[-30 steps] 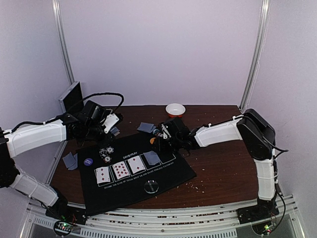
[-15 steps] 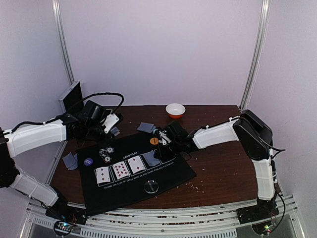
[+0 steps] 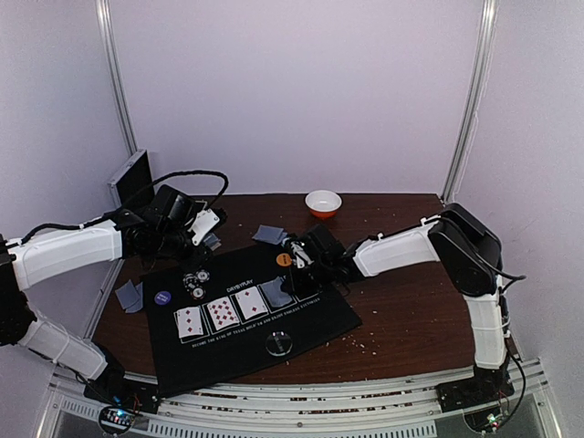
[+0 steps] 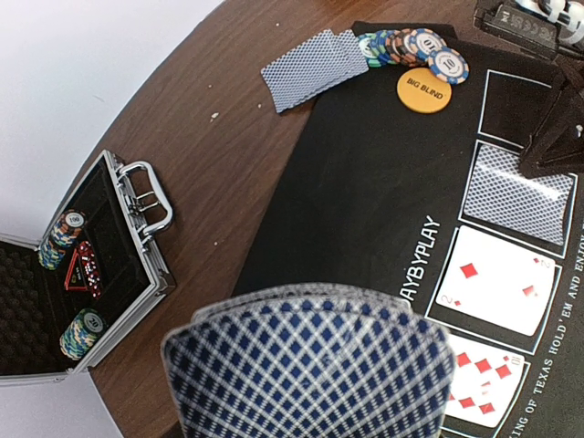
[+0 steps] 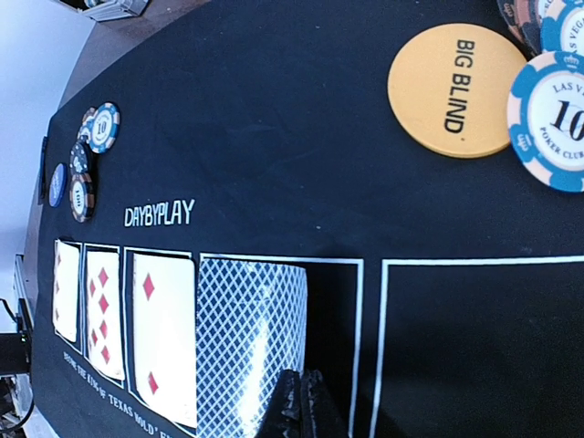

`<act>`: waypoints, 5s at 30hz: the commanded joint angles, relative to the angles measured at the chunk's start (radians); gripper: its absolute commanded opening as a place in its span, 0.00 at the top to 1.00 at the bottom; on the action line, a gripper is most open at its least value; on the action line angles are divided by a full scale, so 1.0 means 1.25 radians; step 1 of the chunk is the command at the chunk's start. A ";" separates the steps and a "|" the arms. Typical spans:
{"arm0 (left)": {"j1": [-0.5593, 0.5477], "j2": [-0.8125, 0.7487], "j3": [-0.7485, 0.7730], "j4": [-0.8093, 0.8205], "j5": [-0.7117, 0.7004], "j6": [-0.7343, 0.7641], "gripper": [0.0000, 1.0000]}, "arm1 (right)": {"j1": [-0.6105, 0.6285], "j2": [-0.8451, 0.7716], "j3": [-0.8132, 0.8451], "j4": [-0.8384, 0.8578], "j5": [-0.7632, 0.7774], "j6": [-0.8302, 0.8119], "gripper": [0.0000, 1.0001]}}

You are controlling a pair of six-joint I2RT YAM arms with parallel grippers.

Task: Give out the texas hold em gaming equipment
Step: Adjust the poker card in the community card area, then pick up the poker card from the face-down deck piles, then distribute the poker card in the community card area.

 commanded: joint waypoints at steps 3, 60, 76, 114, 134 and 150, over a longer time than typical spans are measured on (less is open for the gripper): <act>0.002 -0.018 -0.005 0.039 0.009 0.009 0.54 | 0.011 -0.022 -0.019 0.023 0.035 0.029 1.00; -0.119 -0.073 -0.054 0.068 0.178 0.103 0.55 | 0.018 -0.010 0.134 0.347 -0.402 0.145 0.34; -0.119 -0.078 -0.054 0.070 0.167 0.104 0.57 | 0.023 -0.015 0.192 0.111 -0.329 0.015 0.59; -0.119 -0.055 -0.045 0.067 0.064 0.084 0.57 | -0.019 -0.382 -0.111 0.059 0.216 -0.058 1.00; -0.118 -0.056 -0.047 0.066 0.056 0.082 0.54 | 0.082 -0.255 -0.355 0.218 0.586 0.478 1.00; -0.118 -0.060 -0.051 0.065 0.060 0.082 0.54 | 0.104 -0.181 -0.339 0.176 0.545 0.668 1.00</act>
